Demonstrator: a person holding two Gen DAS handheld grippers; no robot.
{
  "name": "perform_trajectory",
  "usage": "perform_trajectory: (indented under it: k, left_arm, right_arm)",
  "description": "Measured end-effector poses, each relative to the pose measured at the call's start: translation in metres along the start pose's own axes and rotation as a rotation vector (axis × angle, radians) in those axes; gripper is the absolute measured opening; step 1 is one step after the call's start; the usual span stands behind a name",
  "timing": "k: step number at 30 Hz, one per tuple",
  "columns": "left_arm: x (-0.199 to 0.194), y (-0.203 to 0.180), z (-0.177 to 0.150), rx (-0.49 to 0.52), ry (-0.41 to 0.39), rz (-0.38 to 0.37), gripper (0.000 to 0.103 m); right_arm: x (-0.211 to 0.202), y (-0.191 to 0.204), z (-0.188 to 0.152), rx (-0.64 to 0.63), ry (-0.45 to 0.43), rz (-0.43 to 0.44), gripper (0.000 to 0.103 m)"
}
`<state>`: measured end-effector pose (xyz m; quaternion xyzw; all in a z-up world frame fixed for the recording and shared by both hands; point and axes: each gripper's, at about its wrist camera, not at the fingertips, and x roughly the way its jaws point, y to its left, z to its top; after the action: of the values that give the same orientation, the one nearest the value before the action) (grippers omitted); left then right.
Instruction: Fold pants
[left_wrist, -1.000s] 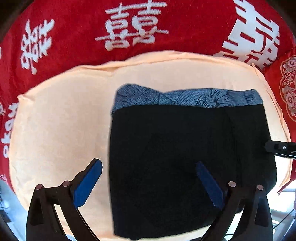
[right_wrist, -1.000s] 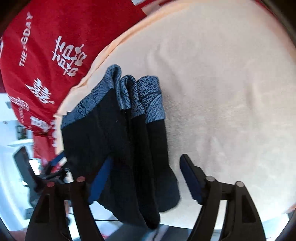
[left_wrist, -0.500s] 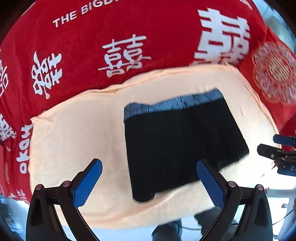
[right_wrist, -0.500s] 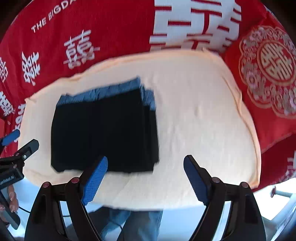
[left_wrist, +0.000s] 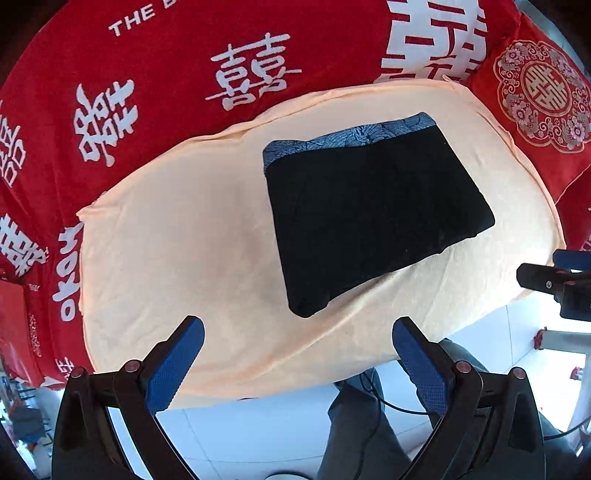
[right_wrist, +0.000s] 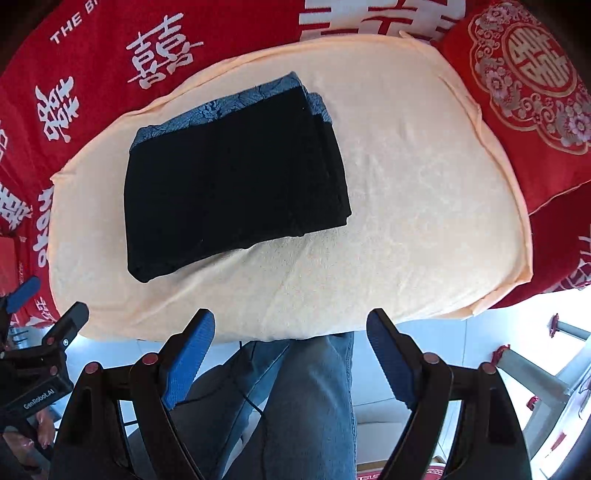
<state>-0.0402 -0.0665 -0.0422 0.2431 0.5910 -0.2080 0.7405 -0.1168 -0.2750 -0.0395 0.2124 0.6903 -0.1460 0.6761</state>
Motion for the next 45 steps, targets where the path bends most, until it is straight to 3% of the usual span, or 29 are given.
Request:
perform_trajectory:
  k: [2, 5, 14, 19, 31, 45]
  left_arm:
    - [-0.004, 0.002, -0.001, -0.005, -0.004, -0.005, 0.102]
    - [-0.007, 0.003, 0.0, -0.01, -0.003, -0.01, 0.102]
    - [-0.017, -0.004, 0.004, -0.002, -0.003, -0.004, 0.102]
    - [-0.015, -0.004, 0.007, -0.019, -0.001, -0.006, 0.102]
    - [-0.007, -0.005, 0.007, -0.091, 0.04, -0.047, 0.102]
    - [-0.007, -0.012, 0.012, -0.102, 0.041, -0.058, 0.102]
  right_arm:
    - [-0.007, 0.006, 0.0, -0.024, -0.024, -0.027, 0.087]
    - [-0.013, 0.012, 0.003, -0.056, -0.032, -0.044, 0.103]
    - [-0.029, 0.024, 0.009, -0.065, -0.088, -0.037, 0.103]
    - [-0.023, 0.023, 0.007, -0.034, -0.077, -0.006, 0.103]
    - [-0.02, 0.021, 0.008, -0.055, -0.075, -0.02, 0.103]
    - [-0.024, 0.018, 0.014, -0.082, -0.088, -0.023, 0.103]
